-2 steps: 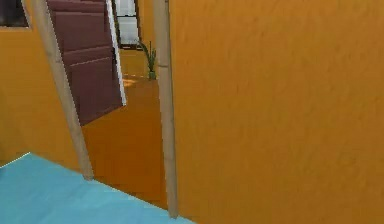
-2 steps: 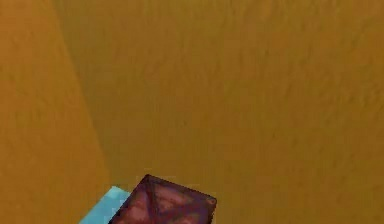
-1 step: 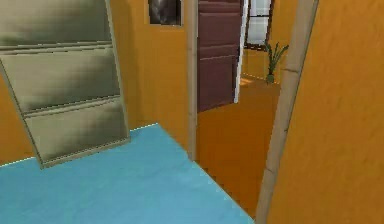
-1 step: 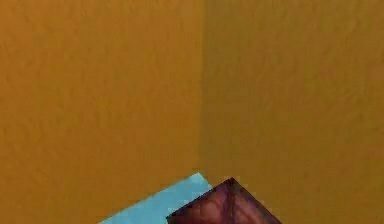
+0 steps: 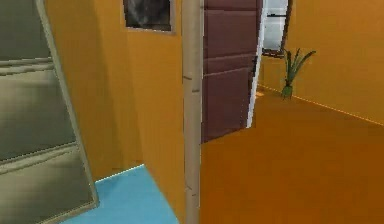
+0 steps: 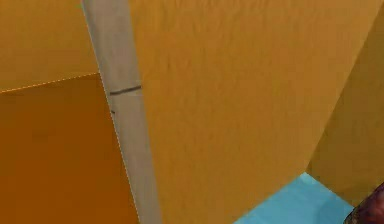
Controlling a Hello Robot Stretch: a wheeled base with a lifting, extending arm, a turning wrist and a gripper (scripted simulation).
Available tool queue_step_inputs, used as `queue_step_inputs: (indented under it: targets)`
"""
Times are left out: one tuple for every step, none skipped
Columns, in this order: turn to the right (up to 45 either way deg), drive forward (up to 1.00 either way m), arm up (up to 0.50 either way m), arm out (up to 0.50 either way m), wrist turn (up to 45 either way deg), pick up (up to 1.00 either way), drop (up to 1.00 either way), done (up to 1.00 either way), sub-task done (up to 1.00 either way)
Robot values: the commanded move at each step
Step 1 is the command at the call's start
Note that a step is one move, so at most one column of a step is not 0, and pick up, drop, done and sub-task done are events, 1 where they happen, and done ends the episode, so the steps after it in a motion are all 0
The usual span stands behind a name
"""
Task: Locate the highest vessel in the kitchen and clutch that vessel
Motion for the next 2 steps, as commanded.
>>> queue_step_inputs:
  targets:
    - [-27.0, 0.00, 0.00, 0.00, 0.0, 0.00, 0.00, 0.00, 0.00]
    - [0.0, 0.05, 0.00, 0.00, 0.0, 0.00, 0.00, 0.00, 0.00]
